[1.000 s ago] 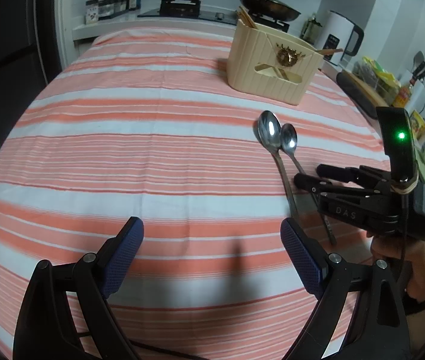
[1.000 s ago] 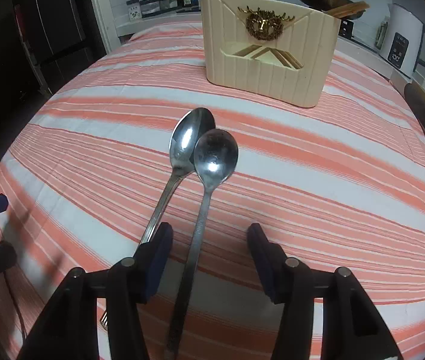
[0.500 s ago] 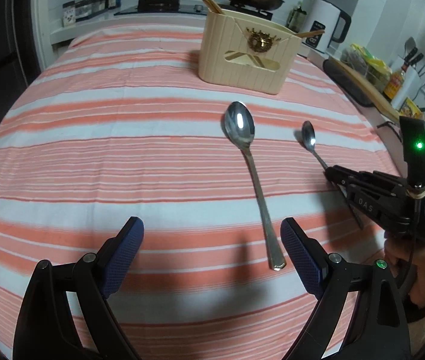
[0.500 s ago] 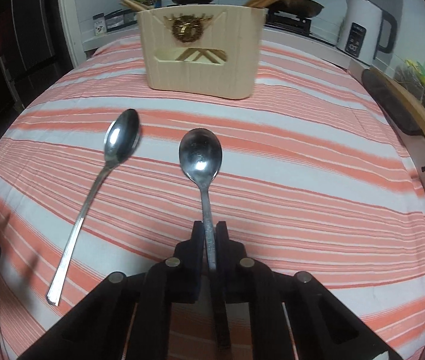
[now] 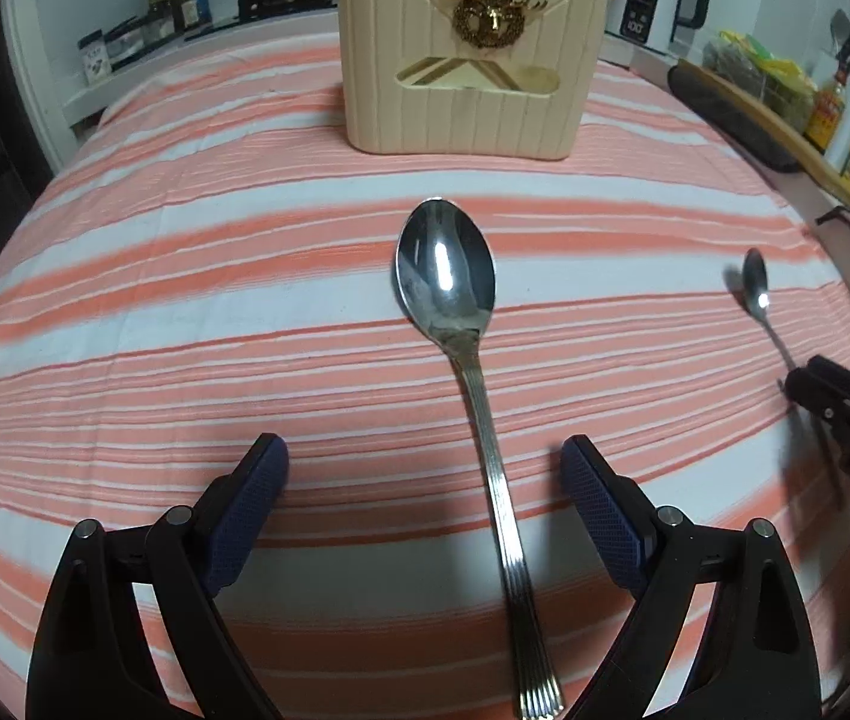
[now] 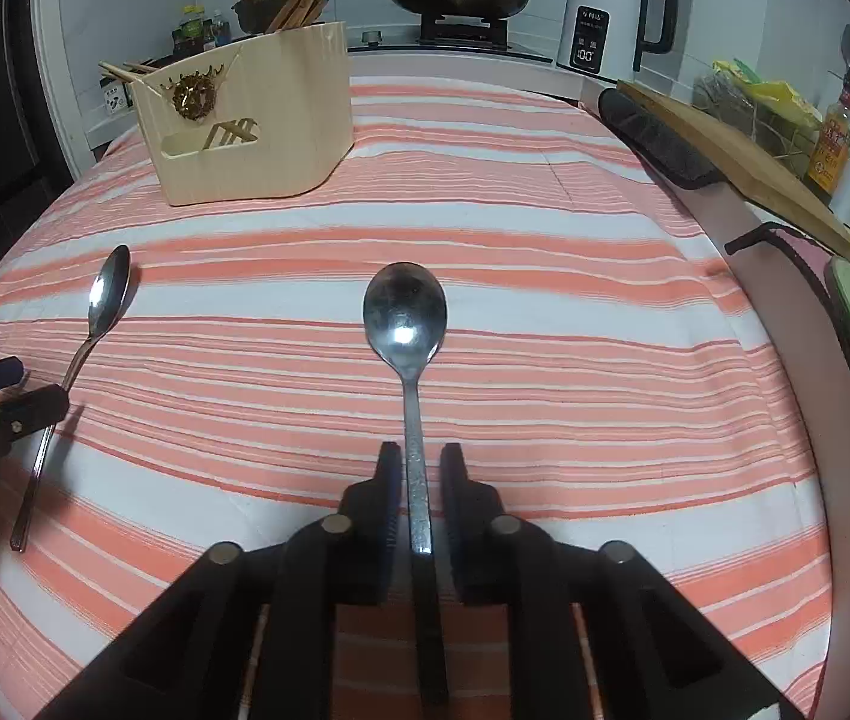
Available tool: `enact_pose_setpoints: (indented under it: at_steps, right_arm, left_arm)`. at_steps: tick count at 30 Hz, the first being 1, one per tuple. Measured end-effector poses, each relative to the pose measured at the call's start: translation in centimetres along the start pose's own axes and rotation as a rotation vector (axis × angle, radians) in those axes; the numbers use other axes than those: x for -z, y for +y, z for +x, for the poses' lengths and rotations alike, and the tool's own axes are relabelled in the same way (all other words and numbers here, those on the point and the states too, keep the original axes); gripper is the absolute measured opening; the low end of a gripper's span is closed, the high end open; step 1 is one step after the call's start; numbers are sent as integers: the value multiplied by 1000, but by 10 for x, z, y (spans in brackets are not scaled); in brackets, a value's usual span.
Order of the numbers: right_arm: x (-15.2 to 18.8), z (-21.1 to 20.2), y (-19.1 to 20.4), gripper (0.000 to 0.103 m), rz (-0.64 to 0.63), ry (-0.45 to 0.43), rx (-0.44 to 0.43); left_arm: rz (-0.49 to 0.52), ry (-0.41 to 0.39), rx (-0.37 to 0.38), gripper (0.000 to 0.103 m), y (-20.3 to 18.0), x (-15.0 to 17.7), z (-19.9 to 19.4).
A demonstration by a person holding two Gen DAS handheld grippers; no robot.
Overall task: Organize utensils
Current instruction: 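Position the left gripper over one spoon while the right aligns over the other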
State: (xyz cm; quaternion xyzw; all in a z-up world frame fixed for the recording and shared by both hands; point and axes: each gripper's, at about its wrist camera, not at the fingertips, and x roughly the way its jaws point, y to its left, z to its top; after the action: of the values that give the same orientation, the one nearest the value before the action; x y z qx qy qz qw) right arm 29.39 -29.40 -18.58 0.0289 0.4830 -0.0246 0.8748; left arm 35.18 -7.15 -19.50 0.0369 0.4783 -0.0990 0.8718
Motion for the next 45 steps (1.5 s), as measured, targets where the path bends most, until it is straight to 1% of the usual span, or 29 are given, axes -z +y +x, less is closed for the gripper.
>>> enact_pose_setpoints:
  at_steps: [1, 2, 3, 5, 8, 9, 13, 16, 18, 20, 22, 28, 30, 34, 38, 41, 45]
  right_arm:
    - [1, 0, 0, 43, -1, -4, -11]
    - [1, 0, 2, 54, -10, -4, -15]
    - [2, 0, 4, 55, -25, -3, -10]
    - [3, 2, 7, 55, -52, -1, 4]
    - [3, 2, 3, 55, -48, -4, 10]
    - [4, 2, 2, 53, -49, -6, 17]
    - [4, 1, -4, 54, -52, -5, 21]
    - [4, 1, -6, 57, -77, 5, 14]
    - [4, 1, -7, 61, -87, 9, 7]
    - [5, 2, -9, 62, -89, 7, -3]
    - [6, 2, -11, 63, -90, 0, -9]
    - [8, 2, -11, 64, -95, -9, -14]
    - [7, 2, -12, 64, -101, -3, -20]
    - [5, 1, -13, 64, -131, 39, -40]
    - [1, 3, -14, 65, -157, 88, -62]
    - [-7, 9, -10, 68, -167, 94, -67]
    - [-26, 24, -4, 68, -159, 76, -79]
  left_arm:
    - [-1, -13, -13, 93, 1, 1, 0]
    - [-3, -17, -27, 94, 2, 2, 0]
    - [-11, -19, -32, 94, 5, 3, 0]
    - [-30, -28, -49, 94, 12, 5, -1]
    - [-60, -43, -62, 88, 27, 10, -5]
    - [-66, -46, -64, 87, 30, 12, -7]
    - [-65, -42, -66, 88, 39, 17, -10]
    - [-21, -24, -50, 94, 34, 17, -9]
    - [-11, -20, -42, 96, 33, 16, -7]
    - [-2, -20, -41, 101, 31, 16, -5]
    - [3, -19, -40, 103, 31, 15, -4]
    - [15, -23, -30, 102, 31, 17, -6]
    - [26, -13, -24, 102, 31, 16, -6]
    - [103, 57, 29, 102, 29, 11, -6]
    - [174, 103, 84, 102, 22, 4, -2]
    - [206, 112, 89, 103, 14, -6, 5]
    - [197, 107, 92, 103, 10, -31, 23]
